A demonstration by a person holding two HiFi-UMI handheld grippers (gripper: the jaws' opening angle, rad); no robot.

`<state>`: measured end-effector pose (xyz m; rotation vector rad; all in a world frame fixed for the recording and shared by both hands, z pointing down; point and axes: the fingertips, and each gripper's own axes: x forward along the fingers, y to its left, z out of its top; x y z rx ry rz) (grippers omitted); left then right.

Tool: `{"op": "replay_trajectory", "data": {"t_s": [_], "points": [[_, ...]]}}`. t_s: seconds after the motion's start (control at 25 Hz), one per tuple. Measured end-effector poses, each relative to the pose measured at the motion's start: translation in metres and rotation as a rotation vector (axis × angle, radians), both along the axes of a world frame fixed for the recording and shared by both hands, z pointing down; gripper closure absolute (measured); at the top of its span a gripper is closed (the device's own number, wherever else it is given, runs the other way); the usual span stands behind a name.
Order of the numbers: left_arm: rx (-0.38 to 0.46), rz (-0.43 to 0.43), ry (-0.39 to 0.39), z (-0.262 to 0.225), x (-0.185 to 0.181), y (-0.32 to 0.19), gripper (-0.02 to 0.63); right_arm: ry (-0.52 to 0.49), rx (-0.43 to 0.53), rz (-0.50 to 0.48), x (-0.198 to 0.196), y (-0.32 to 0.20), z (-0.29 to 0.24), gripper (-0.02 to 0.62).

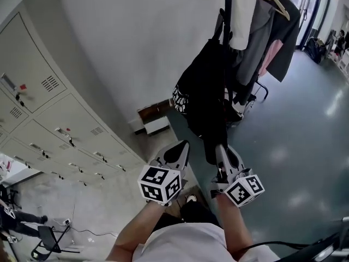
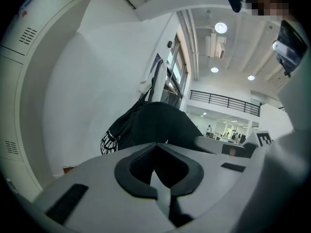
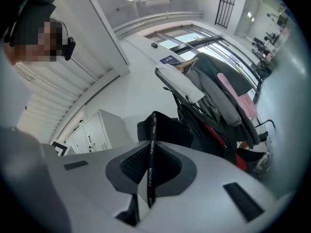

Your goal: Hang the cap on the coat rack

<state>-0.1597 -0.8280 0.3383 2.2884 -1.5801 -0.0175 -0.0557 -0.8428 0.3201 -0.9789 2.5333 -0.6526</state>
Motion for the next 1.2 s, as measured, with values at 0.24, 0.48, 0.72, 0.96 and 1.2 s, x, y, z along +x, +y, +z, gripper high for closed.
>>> {"op": "replay_trajectory", "data": {"t_s": [0.24, 0.48, 0.72, 0.96, 1.2], "points": [[0.03, -0.034, 0.007, -0.036, -0.007, -0.029, 0.603, -0.008, 0.074, -0.053, -0.013, -0.035, -0.05, 0.578], [0.094, -0.029, -0.005, -0.071, -0.02, -0.058, 0.603, -0.029, 0.166, -0.055, -0.028, -0.062, -0.091, 0.578], [0.176, 0.007, -0.026, -0.112, -0.025, -0.088, 0.603, -0.063, 0.286, -0.03, -0.037, -0.085, -0.143, 0.578], [0.263, 0.035, -0.04, -0.155, -0.028, -0.114, 0.603, -0.109, 0.384, -0.013, -0.046, -0.118, -0.197, 0.578], [0.317, 0.054, -0.048, -0.19, -0.028, -0.147, 0.603, -0.153, 0.466, 0.019, -0.045, -0.152, -0.247, 0.578]]}}
